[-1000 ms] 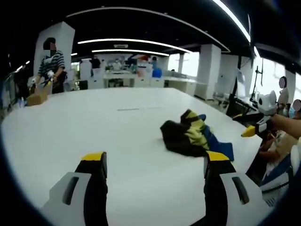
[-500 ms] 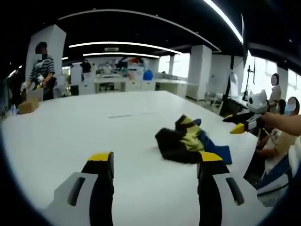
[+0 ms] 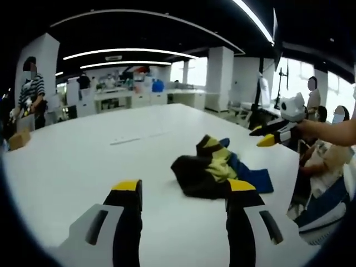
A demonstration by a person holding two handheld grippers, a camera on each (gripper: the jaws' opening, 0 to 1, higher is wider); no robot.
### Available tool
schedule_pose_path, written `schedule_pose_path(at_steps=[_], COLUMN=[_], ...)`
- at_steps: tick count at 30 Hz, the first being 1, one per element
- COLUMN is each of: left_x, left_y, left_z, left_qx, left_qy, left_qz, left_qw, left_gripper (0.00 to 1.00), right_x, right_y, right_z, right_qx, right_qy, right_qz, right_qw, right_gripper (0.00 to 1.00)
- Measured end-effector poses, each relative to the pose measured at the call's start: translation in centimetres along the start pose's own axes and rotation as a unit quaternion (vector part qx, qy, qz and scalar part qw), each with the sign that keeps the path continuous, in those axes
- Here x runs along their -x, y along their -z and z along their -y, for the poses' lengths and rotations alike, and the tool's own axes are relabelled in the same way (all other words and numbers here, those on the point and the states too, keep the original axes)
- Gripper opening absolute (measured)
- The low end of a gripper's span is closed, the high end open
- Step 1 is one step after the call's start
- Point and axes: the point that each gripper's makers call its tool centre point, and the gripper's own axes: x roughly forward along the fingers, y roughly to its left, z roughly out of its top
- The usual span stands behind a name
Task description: Fold the garment on the visible template until the final outline fits inside the template.
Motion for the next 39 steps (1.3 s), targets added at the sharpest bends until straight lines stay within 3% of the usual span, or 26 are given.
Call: schedule_pose_path(at_steps=[5,8,14,29,39], left_x=[-1.6,-2.3,-3.8,-8.7,-12.3], left_y=[-0.1,-0.1,-0.9,-2.0,-1.2], left_z=[0.4,0.3,0.2,0.1,0.2], left_qx=[-0.003,-0.006,0.026,-0.014,-0.039], left_qy=[0.023,0.03,0.052,0.088,0.114], left_qz=[-0.01,-0.012,-0.001,-0.025,-0.061], left_qw=[0.9997,0.9995,0.9983,0.9957,0.9908], left_gripper=[0.49,0.5,0.48,0.43,0.4], right_x=[-0.8,-1.4,-2.9,-6.3,-7.6], right_y=[-0.6,-0.9,-1.5,-1.1,-0.4], right_z=[0.6,0.9,1.3,2.2,3.1], right_qx=[0.006,0.019,0.034,0.063,0.061], right_qy=[-0.007,-0.013,-0.031,-0.057,-0.067], right_qz=[-0.001,-0.008,-0.014,-0.052,-0.074], right_qw=[1.0,0.9997,0.9988,0.995,0.9931], right_gripper=[0.4,0.37,0.35,0.27,0.2])
